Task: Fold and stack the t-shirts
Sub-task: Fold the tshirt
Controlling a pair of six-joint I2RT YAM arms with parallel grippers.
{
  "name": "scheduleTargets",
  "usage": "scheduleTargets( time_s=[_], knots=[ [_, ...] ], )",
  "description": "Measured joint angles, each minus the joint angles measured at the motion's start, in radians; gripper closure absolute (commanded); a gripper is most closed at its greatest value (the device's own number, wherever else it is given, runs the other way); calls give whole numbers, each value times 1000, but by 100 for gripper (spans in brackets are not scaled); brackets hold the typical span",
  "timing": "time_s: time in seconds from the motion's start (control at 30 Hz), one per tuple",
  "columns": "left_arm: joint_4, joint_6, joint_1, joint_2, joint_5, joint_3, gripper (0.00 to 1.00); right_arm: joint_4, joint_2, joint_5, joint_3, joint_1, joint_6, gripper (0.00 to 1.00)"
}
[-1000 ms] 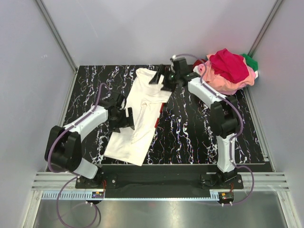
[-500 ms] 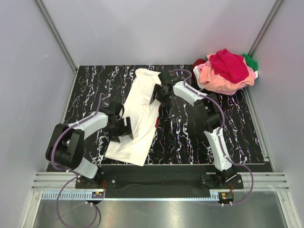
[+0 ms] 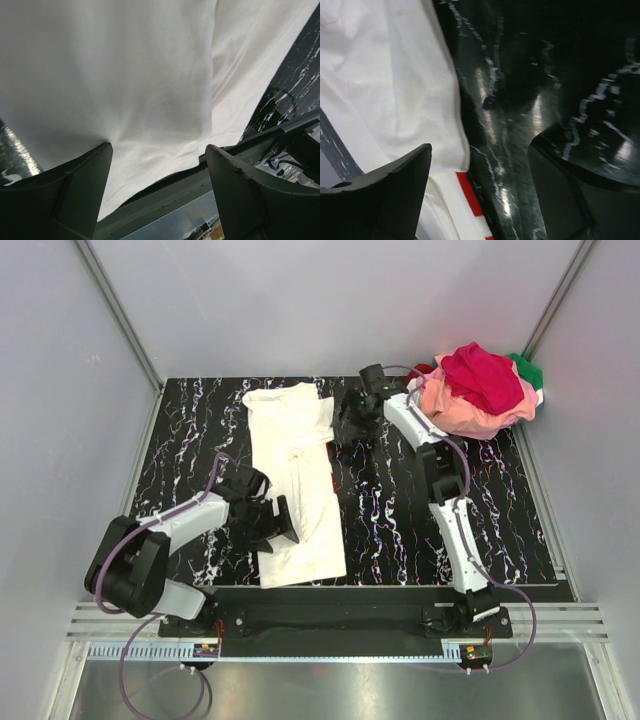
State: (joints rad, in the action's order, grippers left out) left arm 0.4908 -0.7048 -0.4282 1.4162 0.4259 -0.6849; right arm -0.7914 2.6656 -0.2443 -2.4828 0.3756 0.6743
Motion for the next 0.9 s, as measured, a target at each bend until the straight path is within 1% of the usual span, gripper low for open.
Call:
scheduleTargets(
  time_s=[0.07,0.13,0.23,0.3,0.4,0.53,0.6,0.7,0.73,0.77,0.9],
  knots=[
    [81,19,0,-17,-43,-30,17,24,-64,4,107,-26,-15,9],
    [148,40,0,-48,-84,-67,16,45,-167,34,274,-47,-34,8],
    [231,70,0,-117,-136,-135,14,71,-351,53,578,-57,-51,8],
    [266,78,0,-179,-173,-153,14,82,-465,48,765,-47,-50,8],
    [317,75,-1,-281,-223,-134,15,111,-639,37,1025,-4,-48,10],
    [374,32,-11,-378,-266,-58,16,177,-808,-6,1267,109,-29,15],
    [400,-6,-17,-417,-287,-15,16,202,-867,-35,1365,172,-9,16],
    [399,-72,-24,-491,-300,75,18,216,-920,-58,1455,241,25,20],
    [396,-90,-27,-512,-301,103,19,220,-932,-61,1471,259,35,23],
    [397,-113,-32,-529,-301,133,22,225,-941,-61,1481,274,47,25],
    [397,-183,-84,-533,-307,200,23,261,-954,-62,1505,335,87,36]
  ],
)
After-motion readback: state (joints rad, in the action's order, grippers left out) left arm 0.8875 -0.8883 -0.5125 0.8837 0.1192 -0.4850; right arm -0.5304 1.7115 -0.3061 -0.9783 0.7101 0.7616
